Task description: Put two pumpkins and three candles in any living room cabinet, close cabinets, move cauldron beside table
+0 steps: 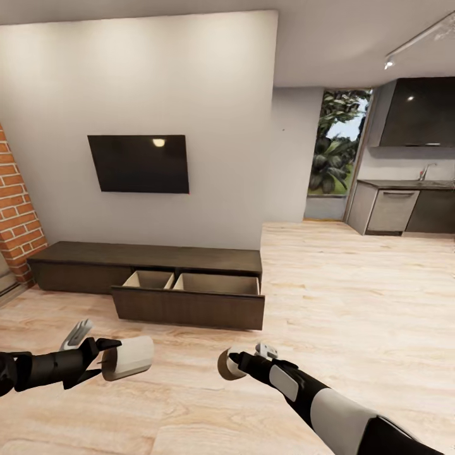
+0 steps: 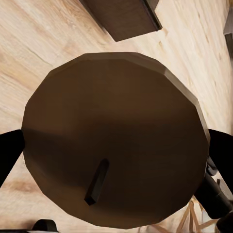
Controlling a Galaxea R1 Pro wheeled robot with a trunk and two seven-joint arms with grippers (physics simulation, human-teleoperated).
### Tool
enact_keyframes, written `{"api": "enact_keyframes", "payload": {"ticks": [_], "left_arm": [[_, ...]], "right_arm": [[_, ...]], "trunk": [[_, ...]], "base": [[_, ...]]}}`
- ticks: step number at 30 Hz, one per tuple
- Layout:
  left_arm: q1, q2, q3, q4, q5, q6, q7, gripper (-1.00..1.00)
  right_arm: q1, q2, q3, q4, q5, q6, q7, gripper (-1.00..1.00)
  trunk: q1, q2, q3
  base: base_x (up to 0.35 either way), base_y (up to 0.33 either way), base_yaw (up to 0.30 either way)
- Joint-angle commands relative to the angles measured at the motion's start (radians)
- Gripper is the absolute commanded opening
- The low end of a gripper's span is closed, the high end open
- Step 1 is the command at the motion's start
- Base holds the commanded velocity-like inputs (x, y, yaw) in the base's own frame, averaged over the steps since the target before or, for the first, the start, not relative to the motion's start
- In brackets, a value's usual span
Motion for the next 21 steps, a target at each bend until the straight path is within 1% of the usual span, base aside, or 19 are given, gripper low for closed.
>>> {"api": "enact_keyframes", "payload": {"ticks": [1, 5, 10, 15, 18, 20, 21], "left_arm": [[-0.001, 0.0, 0.001, -0.001, 0.009, 0.003, 0.01, -1.0], [-0.001, 0.0, 0.0, -0.001, 0.01, 0.003, 0.01, -1.0], [-0.001, 0.001, -0.001, -0.005, 0.011, 0.003, 0.01, -1.0], [-0.001, 0.003, -0.001, -0.026, 0.011, 0.004, 0.01, -1.0], [-0.001, 0.003, -0.005, -0.064, 0.012, 0.004, 0.01, -1.0], [-0.001, 0.003, -0.006, -0.077, 0.012, 0.005, 0.01, -1.0], [-0.001, 0.003, -0.007, -0.083, 0.012, 0.005, 0.01, -1.0]], "right_arm": [[-0.001, 0.0, 0.003, 0.001, -0.004, 0.001, 0.002, -1.0], [-0.001, 0.0, 0.003, -0.002, -0.004, 0.002, 0.001, -1.0], [-0.001, 0.001, 0.001, -0.003, -0.004, 0.011, -0.001, -1.0], [-0.002, 0.001, 0.0, -0.004, -0.005, 0.013, -0.001, -1.0], [-0.002, 0.0, 0.002, -0.037, -0.005, 0.019, 0.0, -1.0], [-0.001, -0.016, 0.004, -0.093, -0.005, 0.037, 0.0, -1.0], [-0.001, -0.033, 0.004, -0.119, -0.007, 0.054, 0.0, -1.0]], "trunk": [[-0.004, 0.007, 0.002], [-0.019, 0.035, 0.013], [-0.038, 0.069, 0.022], [-0.058, 0.104, 0.031], [-0.069, 0.125, 0.038], [-0.077, 0.139, 0.044], [-0.081, 0.146, 0.047]], "base": [[0.001, 0.0, -0.053], [0.0, 0.0, 0.003], [0.0, 0.0, 0.124], [0.0, 0.0, 0.133], [0.0, 0.0, 0.071], [0.0, 0.0, 0.018], [0.0, 0.0, 0.009]]}}
